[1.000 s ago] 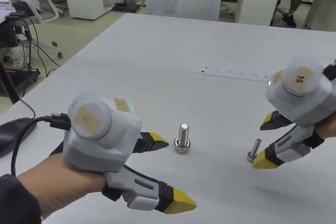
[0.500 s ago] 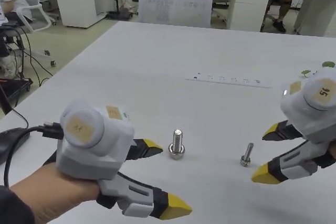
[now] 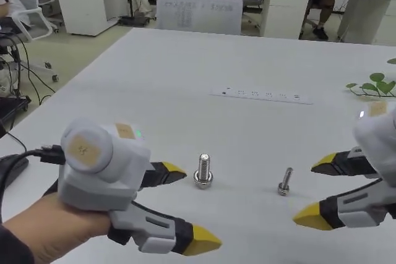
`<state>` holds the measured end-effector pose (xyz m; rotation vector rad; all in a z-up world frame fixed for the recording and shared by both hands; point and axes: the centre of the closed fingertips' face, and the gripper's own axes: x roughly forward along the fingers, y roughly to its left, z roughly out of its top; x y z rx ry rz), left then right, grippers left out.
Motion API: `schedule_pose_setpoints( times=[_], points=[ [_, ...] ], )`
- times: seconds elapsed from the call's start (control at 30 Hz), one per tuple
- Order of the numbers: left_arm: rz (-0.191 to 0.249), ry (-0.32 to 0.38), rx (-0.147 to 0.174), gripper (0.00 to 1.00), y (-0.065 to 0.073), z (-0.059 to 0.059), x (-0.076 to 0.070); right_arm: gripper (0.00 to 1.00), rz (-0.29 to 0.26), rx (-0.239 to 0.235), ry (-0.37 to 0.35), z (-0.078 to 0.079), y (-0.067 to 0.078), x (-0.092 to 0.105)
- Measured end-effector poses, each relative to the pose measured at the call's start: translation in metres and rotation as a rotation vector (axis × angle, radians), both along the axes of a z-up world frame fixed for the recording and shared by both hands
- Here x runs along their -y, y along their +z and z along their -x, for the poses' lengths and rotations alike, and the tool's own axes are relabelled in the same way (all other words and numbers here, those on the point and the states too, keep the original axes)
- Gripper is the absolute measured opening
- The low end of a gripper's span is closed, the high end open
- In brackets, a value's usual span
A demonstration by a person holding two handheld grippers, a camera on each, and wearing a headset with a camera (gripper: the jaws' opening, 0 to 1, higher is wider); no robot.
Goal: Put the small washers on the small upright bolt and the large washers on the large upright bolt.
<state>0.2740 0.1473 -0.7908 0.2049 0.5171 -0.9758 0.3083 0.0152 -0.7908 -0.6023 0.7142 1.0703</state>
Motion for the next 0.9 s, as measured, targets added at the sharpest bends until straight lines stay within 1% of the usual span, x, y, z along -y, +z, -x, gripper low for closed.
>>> schedule_pose_setpoints(
  times=[0.1, 0.2, 0.27, 0.33, 0.37, 0.43, 0.47, 0.5, 0.57, 0.6, 0.63, 0.8, 0.9],
  points=[
    [0.003, 0.005, 0.003, 0.73, 0.001, -0.001, -0.001, 0.6, -0.032, -0.001, -0.021, 0.005, -0.001, 0.0],
    [0.004, 0.006, 0.002, 0.73, 0.001, -0.001, -0.002, 0.6, -0.079, 0.001, -0.039, 0.01, -0.001, -0.001],
    [0.005, 0.005, 0.001, 0.73, 0.001, 0.0, -0.002, 0.61, -0.131, 0.002, -0.047, 0.014, 0.0, -0.002],
    [0.006, 0.005, -0.001, 0.73, 0.001, 0.0, -0.002, 0.62, -0.169, -0.002, -0.054, 0.018, 0.0, -0.001],
    [0.006, 0.004, -0.002, 0.73, 0.001, 0.001, -0.002, 0.62, -0.183, 0.008, -0.059, 0.018, -0.001, 0.0],
    [0.007, 0.003, -0.004, 0.73, 0.0, 0.001, -0.002, 0.62, -0.195, 0.015, -0.073, 0.019, -0.002, 0.003],
    [0.007, 0.003, -0.004, 0.73, 0.0, 0.001, -0.002, 0.62, -0.209, 0.023, -0.073, 0.019, -0.002, 0.002],
    [0.008, 0.002, -0.006, 0.73, 0.0, 0.001, -0.002, 0.62, -0.24, 0.04, -0.076, 0.019, 0.001, 0.001],
    [0.009, 0.004, -0.006, 0.73, 0.001, 0.001, -0.003, 0.63, -0.261, 0.043, -0.08, 0.021, 0.001, 0.001],
    [0.011, 0.006, -0.006, 0.73, 0.001, 0.001, -0.003, 0.64, -0.275, 0.056, -0.075, 0.021, 0.002, -0.001],
    [0.014, 0.008, -0.006, 0.73, 0.001, 0.0, -0.004, 0.64, -0.285, 0.07, -0.076, 0.021, 0.002, -0.001],
    [0.022, 0.017, -0.004, 0.73, 0.002, -0.001, -0.007, 0.65, -0.286, 0.062, -0.08, 0.023, -0.002, -0.002],
    [0.028, 0.022, -0.004, 0.73, 0.003, -0.002, -0.009, 0.65, -0.291, 0.063, -0.091, 0.022, -0.002, -0.001]
  ],
)
